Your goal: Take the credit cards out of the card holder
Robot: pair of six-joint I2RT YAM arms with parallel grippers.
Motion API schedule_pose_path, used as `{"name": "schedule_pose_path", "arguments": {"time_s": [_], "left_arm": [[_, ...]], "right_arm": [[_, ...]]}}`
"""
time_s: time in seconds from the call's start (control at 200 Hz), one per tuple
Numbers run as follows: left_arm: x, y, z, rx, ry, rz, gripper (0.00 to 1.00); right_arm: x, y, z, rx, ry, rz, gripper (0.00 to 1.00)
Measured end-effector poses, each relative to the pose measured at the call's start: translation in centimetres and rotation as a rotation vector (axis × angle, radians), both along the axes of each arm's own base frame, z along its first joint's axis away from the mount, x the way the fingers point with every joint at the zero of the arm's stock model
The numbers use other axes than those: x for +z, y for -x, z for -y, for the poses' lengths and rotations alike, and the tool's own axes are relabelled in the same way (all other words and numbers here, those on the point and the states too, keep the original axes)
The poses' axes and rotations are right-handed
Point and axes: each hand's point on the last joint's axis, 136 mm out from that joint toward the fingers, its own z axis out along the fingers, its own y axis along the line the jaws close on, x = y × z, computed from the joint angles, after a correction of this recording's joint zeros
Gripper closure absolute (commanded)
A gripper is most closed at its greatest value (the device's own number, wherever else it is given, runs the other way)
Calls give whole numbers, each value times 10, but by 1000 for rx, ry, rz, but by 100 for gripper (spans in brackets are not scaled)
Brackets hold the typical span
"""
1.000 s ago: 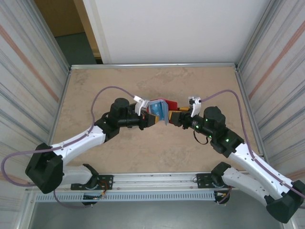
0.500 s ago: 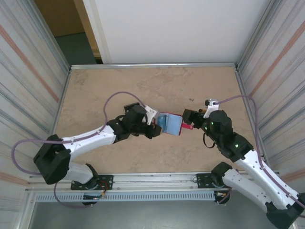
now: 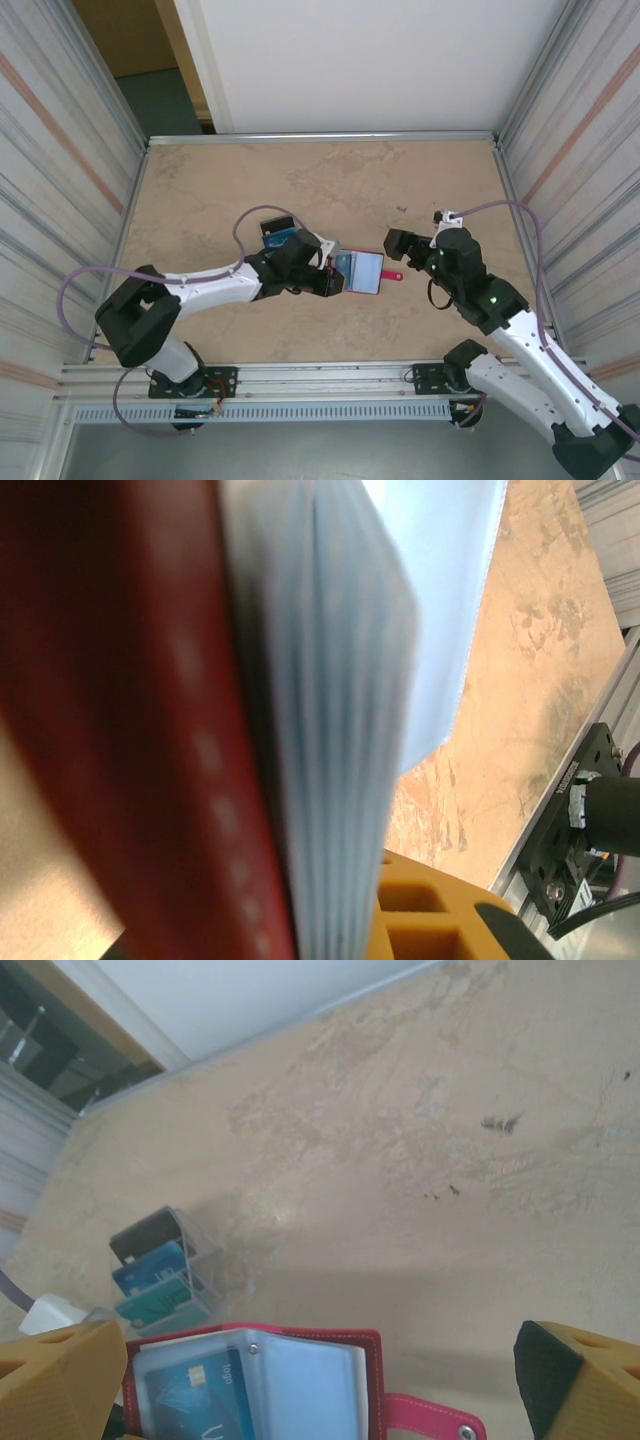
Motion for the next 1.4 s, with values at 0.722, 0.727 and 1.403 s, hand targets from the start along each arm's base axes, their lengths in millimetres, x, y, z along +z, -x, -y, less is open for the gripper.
{"name": "schedule_pose_path", "arguments": {"time_s": [0.722,0.727,1.403], "left_arm": [[-52,9,3,49,28,-227,77],[-52,9,3,49,28,-227,77],[-62,11,-17,79,-78,-208,51]], "right_arm": [[-33,-11,-14,26,39,-117,1],[-34,-11,-14,26,40,-118,1],[-44,-16,-15,15,70,-155,1]]}}
